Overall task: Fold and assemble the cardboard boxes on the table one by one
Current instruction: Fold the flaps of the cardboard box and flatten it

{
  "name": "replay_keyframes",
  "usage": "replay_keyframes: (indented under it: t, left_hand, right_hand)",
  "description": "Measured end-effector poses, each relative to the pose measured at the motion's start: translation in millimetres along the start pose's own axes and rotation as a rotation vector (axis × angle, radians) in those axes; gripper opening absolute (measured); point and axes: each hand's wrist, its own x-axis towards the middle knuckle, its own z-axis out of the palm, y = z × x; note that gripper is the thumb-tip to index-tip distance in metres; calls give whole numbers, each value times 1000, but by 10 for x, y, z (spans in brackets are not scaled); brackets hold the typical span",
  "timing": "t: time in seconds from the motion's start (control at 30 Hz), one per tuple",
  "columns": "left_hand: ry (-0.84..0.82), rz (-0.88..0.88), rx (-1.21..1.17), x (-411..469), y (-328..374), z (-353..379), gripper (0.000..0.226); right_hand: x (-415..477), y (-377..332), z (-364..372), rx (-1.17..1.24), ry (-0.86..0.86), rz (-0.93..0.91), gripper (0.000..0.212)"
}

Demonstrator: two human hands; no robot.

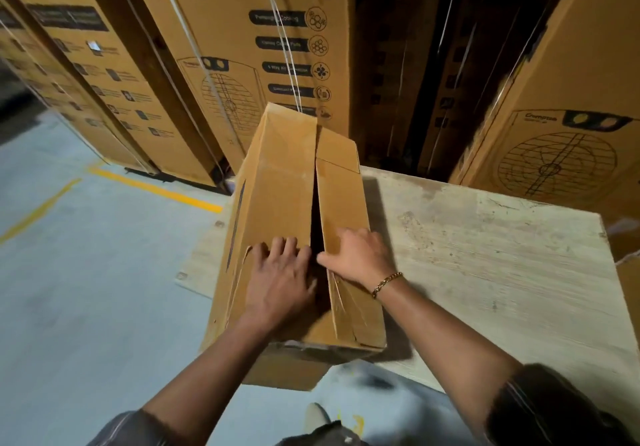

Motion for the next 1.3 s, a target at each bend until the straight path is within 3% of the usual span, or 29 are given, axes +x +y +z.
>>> replay_keyframes:
  t: [0.13,0.43,0.63,0.83,1.07,1.23,1.3]
  left_hand:
    - [75,-50,-35,59,-217,120,48]
    - [202,-71,-133,68,-450,242,46]
    - [244,-119,-185,-51,-555,282,43]
    - [296,-104,-224,-86,-538,214,41]
    - [599,-117,-368,-237,-674,164,35]
    - [761,-304,-694,-424,-687,31,50]
    - [801,-324,-713,-528,-675,-14,54]
  right_hand:
    - [44,-11,-93,106,-5,-17,63]
    - [13,14,-209,319,1,-17,47]
    - [3,120,-253,480,3,35,67]
    - [-79,241,-204,611,60,84,51]
    - [-106,203,-211,634,64,97,53]
    - [-71,42,-165,593,91,104,52]
    - [-54,-28,-155,577,87,106,53]
